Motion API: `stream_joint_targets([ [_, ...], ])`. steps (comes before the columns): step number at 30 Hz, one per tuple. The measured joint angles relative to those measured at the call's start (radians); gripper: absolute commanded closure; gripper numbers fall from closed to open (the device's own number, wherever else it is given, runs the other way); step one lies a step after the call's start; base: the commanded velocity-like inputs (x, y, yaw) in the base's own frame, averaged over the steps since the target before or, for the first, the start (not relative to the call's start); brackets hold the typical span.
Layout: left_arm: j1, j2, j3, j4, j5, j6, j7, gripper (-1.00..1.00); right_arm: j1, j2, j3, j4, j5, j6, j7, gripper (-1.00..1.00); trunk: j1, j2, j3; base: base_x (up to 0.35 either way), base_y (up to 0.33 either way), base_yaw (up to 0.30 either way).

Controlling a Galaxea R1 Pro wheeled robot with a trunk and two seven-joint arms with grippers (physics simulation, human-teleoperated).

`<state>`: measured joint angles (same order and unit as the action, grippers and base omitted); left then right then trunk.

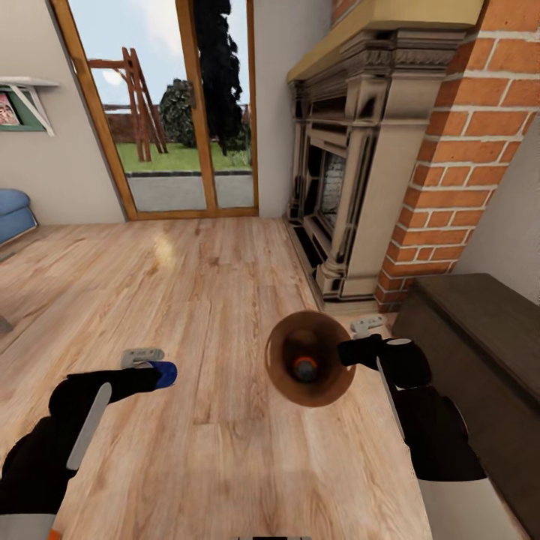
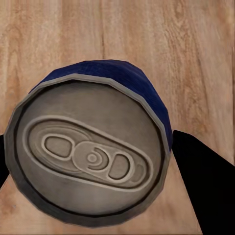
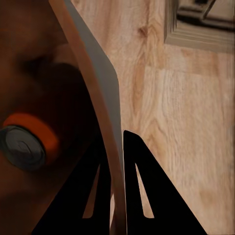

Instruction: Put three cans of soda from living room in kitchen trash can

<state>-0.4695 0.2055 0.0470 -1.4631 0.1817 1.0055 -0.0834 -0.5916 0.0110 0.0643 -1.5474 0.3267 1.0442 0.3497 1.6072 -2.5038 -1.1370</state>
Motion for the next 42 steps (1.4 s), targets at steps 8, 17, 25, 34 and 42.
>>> stream_joint_targets([
  [8, 0.000, -0.011, -0.057, -0.062, -0.003, 0.042, 0.000, 1.00, 0.001, -0.023, 0.001, 0.006, -0.007, 0.001, 0.001, 1.00, -0.004, 0.002, 0.031, 0.000, 0.000, 0.000],
  [17, 0.011, -0.012, -0.063, -0.114, -0.003, 0.042, -0.063, 1.00, 0.000, -0.024, 0.002, 0.032, 0.040, 0.001, -0.001, 1.00, -0.011, 0.011, 0.065, 0.000, 0.000, 0.000],
  [25, 0.015, -0.012, -0.125, -0.126, 0.008, 0.042, -0.084, 1.00, 0.000, -0.021, -0.001, 0.142, 0.057, 0.002, 0.000, 1.00, -0.041, 0.067, 0.090, 0.000, 0.000, 0.000],
  [34, 0.015, -0.012, -0.171, -0.128, 0.075, 0.042, -0.177, 1.00, -0.001, -0.016, -0.001, 0.193, 0.060, 0.002, -0.006, 1.00, -0.076, 0.130, 0.118, 0.000, 0.000, 0.000],
  [42, 0.015, -0.012, -0.218, -0.129, 0.074, 0.042, -0.264, 1.00, -0.001, -0.010, 0.004, 0.227, 0.062, 0.002, -0.009, 1.00, -0.107, 0.186, 0.143, 0.000, 0.000, 0.000],
])
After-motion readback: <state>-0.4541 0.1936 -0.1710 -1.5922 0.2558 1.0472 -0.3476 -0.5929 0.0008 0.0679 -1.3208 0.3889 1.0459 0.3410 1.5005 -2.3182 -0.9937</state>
